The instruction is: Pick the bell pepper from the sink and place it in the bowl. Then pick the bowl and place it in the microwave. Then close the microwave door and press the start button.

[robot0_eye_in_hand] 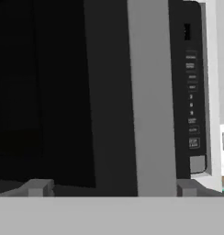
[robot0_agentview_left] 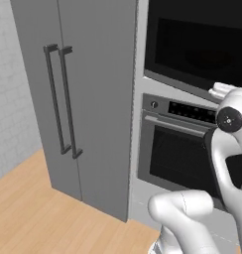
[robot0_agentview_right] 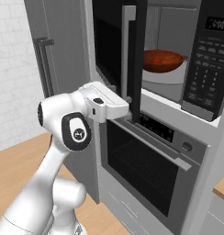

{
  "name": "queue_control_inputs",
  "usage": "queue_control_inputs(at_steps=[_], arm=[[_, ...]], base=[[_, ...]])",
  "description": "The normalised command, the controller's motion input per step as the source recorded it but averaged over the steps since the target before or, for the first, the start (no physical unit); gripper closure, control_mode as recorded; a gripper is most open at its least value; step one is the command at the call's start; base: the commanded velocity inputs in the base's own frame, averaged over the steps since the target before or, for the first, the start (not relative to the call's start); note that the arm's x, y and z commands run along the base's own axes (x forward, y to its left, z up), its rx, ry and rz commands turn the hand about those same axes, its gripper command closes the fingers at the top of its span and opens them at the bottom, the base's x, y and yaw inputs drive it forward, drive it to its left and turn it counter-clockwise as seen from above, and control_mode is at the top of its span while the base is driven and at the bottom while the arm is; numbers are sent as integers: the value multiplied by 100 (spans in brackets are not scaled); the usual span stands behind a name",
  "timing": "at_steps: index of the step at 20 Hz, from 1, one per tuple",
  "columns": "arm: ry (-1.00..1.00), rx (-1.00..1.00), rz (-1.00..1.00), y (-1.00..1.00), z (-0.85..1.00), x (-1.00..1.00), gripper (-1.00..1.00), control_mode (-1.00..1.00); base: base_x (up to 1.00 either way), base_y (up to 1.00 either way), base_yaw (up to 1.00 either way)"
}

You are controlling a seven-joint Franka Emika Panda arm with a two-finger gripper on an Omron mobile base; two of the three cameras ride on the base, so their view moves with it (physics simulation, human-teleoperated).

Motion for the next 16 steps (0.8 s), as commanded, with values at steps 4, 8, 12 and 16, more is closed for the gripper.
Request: queue_control_inputs(at_steps=[4,8,12,16], arm=[[-9,0,-23,2,5,61,-100,-100],[-3,0,-28,2,8,68,-100,-100],[0,0,-25,0,9,71,-100,-100],[0,0,-25,0,3,73,-100,-100]], base=[[0,0,0],[0,0,0],[0,0,0],[0,0,0]])
